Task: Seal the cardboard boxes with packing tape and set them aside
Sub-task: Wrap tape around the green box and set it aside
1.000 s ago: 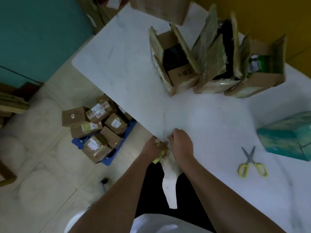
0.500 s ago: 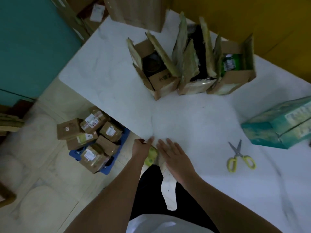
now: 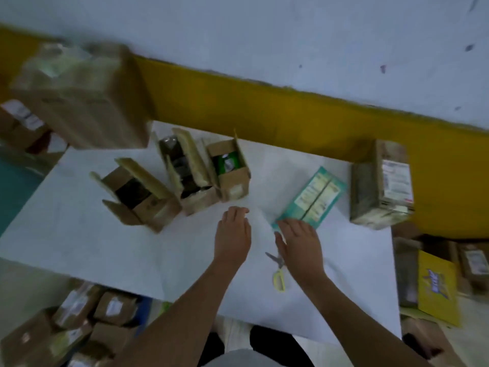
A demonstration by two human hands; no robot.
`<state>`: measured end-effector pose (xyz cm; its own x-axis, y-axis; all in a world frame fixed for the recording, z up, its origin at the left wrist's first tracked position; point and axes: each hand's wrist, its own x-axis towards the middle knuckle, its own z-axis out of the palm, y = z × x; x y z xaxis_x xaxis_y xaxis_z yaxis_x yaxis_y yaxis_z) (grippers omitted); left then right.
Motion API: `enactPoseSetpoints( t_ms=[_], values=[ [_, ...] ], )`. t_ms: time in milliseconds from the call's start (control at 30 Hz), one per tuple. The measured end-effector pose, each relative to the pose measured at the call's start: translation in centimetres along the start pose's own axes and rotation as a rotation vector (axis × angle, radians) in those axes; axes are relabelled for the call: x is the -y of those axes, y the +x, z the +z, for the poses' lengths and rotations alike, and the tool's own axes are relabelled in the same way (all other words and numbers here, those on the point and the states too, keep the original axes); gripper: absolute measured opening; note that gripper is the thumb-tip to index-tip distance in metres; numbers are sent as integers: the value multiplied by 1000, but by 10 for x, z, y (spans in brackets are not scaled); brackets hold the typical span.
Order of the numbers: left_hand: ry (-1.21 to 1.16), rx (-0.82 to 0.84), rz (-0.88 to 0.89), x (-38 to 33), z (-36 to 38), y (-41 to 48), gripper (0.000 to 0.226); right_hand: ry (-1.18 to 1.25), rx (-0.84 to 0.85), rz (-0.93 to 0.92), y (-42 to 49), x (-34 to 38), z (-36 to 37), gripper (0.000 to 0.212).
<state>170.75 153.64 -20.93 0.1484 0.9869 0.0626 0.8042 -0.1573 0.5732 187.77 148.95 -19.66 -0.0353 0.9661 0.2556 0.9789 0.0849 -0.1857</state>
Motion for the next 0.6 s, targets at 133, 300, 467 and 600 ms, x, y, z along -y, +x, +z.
enactPoseSetpoints(
  t_ms=[133,300,467,600],
  values=[
    [-194,233,117,-46,34,37,38,-15,328,195,12,-70,-2,66],
    [-319,524,-109,-64,71,50,48,38,365,219,10,-78,23,81],
    [-388,525,-202,-55,78,56,45,-60,254,194,14,-66,46,73],
    [-374,525,-237,-57,76,59,44,-130,404,208,17,-50,50,67]
  ],
)
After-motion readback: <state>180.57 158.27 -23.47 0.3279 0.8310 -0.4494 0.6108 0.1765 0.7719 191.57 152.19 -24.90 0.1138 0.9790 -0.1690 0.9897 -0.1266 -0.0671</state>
